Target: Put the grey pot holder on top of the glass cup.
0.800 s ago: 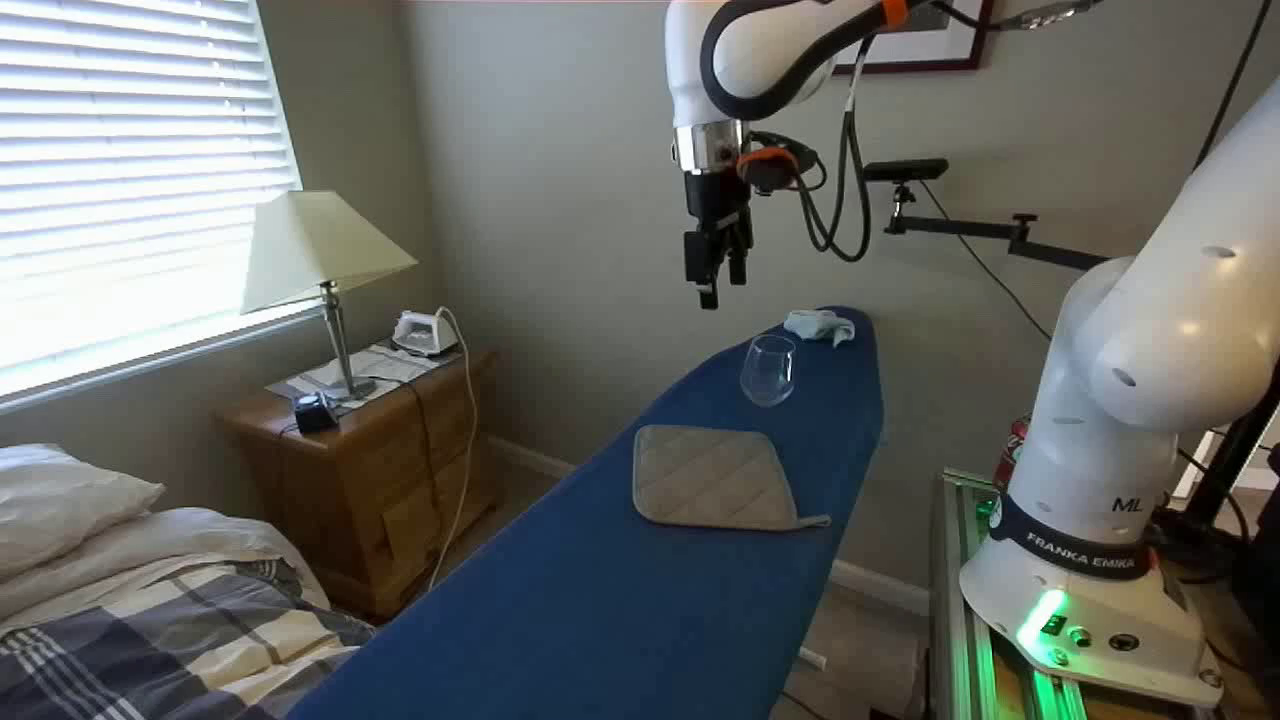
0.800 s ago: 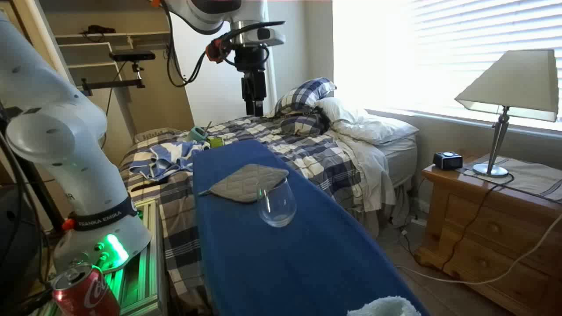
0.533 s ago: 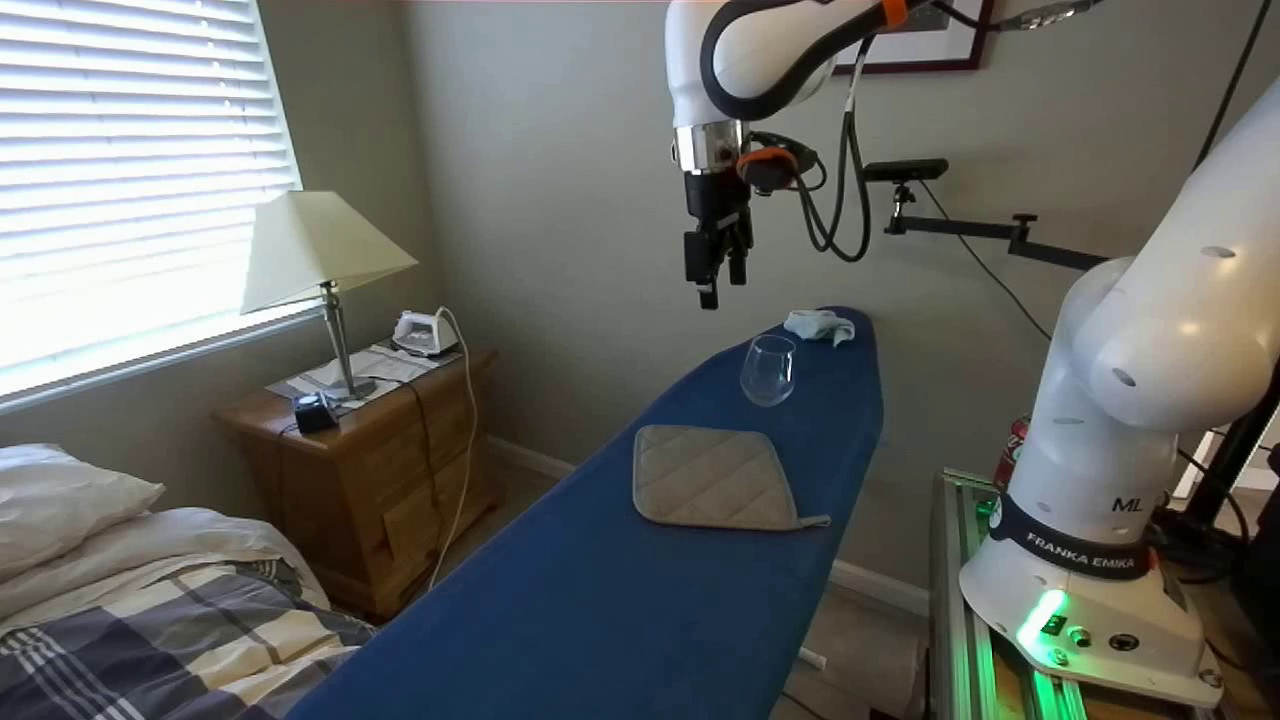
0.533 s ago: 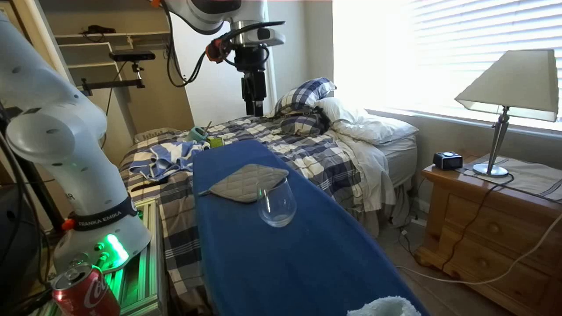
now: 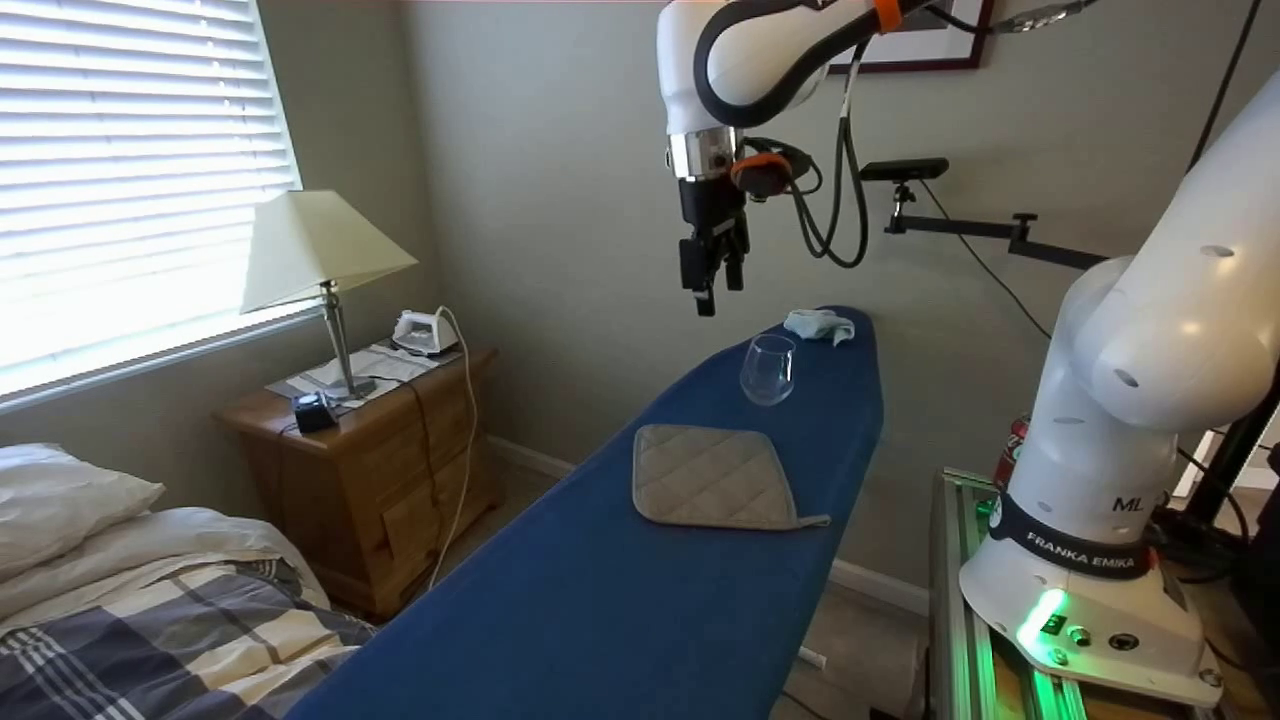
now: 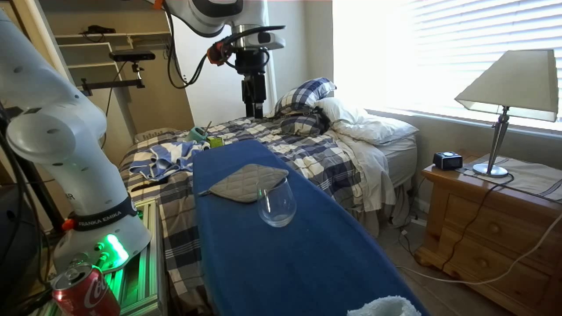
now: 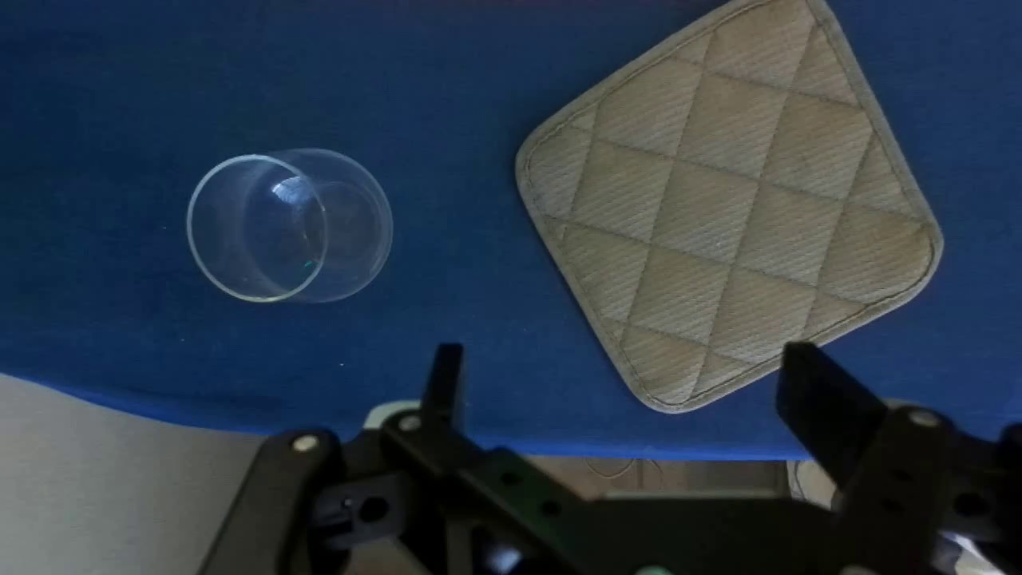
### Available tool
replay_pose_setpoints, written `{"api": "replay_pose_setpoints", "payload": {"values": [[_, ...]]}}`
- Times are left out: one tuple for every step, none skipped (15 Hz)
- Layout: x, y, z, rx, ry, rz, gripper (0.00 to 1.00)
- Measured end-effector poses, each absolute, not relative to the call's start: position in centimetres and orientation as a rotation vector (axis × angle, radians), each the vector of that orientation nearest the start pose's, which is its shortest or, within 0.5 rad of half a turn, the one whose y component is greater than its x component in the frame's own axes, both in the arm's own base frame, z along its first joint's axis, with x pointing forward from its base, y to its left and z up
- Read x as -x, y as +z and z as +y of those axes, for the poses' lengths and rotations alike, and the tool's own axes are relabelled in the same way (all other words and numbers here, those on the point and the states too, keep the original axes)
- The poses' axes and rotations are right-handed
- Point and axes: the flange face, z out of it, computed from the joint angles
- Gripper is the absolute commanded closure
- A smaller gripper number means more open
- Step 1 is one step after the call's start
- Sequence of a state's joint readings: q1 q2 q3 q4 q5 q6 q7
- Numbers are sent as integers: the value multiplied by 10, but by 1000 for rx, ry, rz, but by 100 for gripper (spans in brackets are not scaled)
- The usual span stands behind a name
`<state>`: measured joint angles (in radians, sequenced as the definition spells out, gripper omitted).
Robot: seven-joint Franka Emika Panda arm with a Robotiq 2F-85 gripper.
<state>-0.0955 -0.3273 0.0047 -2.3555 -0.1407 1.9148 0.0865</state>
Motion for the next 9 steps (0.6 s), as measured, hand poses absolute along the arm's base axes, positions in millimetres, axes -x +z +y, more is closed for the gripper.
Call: {"api": "replay_pose_setpoints", "payload": {"values": [[-435, 440, -40, 3269, 209, 185, 0], [-441, 429, -28, 3283, 224, 167, 0], [-449, 417, -15, 3307, 221, 131, 0], [-458, 403, -2, 3337, 210, 88, 0], [-467, 388, 11, 3363, 201, 37, 0], [-475, 374, 22, 3388, 196, -11, 0], [-482, 361, 32, 3408, 196, -48, 0], [-488, 349, 41, 3425, 198, -71, 0], [-493, 337, 50, 3433, 203, -81, 0]]}}
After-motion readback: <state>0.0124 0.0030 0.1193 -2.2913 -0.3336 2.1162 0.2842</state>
